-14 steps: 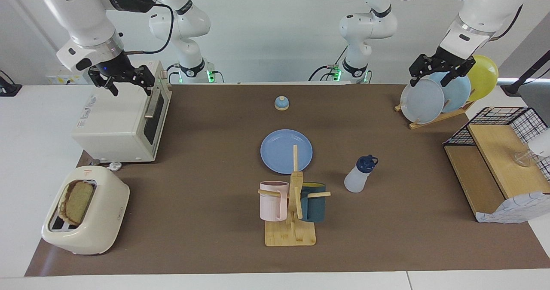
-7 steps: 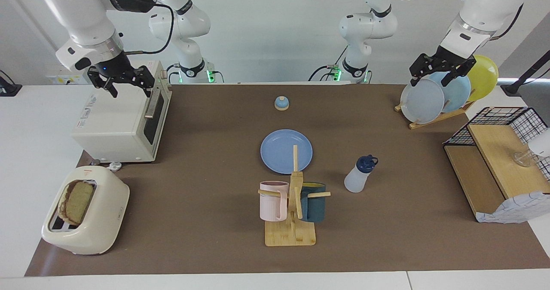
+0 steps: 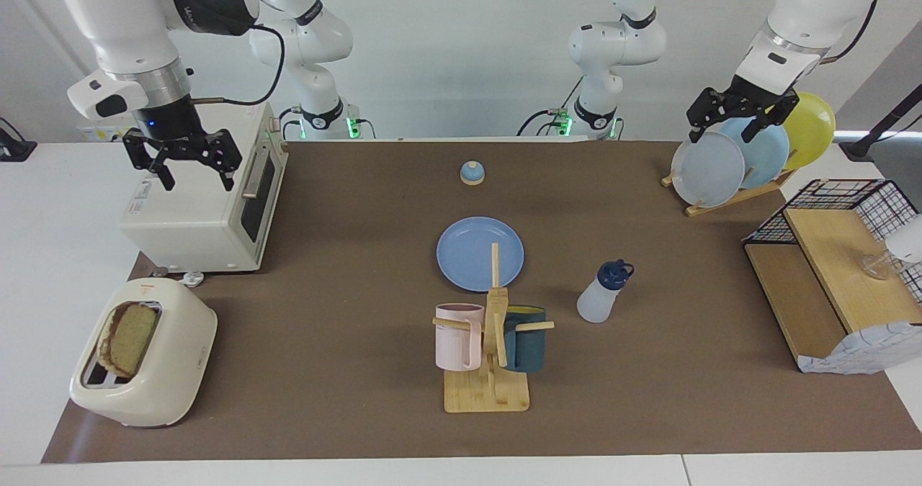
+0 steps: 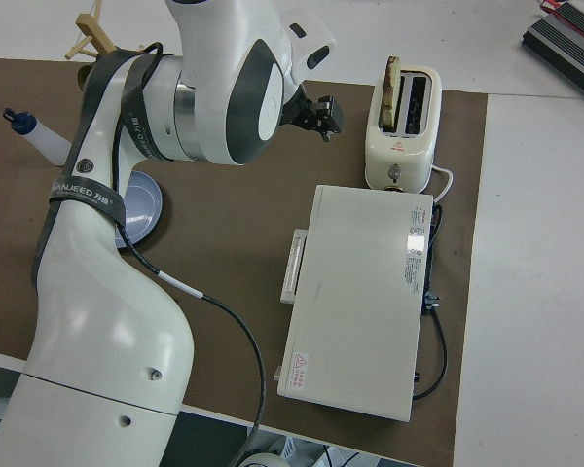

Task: Put bread on plate and add seasoning
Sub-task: 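Reach the left gripper toward the bottle while the right gripper reaches the toaster, then grasp the bread slice in the toaster with the right gripper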

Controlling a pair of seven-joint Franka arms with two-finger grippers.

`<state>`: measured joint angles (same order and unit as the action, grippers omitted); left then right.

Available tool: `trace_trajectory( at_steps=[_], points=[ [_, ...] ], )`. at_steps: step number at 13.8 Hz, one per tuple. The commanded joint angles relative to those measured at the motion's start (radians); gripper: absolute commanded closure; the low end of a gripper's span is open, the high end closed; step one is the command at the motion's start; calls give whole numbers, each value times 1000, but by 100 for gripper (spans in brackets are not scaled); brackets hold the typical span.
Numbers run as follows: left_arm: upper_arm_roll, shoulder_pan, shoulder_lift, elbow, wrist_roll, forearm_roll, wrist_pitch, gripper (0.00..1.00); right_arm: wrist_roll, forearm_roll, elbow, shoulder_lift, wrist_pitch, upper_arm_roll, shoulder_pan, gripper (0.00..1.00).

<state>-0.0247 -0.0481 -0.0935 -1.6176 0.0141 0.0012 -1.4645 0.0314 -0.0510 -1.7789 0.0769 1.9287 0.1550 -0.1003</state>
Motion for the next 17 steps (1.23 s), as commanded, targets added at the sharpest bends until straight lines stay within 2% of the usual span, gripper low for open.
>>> trace_trajectory(
  at_steps=[1, 5, 8, 10, 13, 15, 17],
  points=[
    [-3, -19, -34, -47, -23, 16, -33, 0, 21, 23, -59, 3, 129, 0, 25, 0],
    [-9, -76, -54, -109, -37, 8, -160, 0, 30, 17, -76, -57, 289, 1, 66, 0],
    [-11, -113, -141, -310, -45, 5, -380, 0, 126, 8, -63, -135, 406, 1, 142, 0],
    [-9, -156, -181, -436, -91, -9, -515, 0, 145, 5, -59, -172, 469, 1, 151, 0],
    [-8, -229, -207, -580, -181, -9, -722, 0, 150, -18, -19, -248, 567, 1, 154, 0],
    [-12, -257, -215, -671, -215, -9, -850, 0, 177, -21, 48, -322, 604, 1, 160, 0],
    [-17, -266, -213, -755, -241, -7, -997, 0, 189, -23, 58, -365, 673, 1, 162, 0]
  ],
)
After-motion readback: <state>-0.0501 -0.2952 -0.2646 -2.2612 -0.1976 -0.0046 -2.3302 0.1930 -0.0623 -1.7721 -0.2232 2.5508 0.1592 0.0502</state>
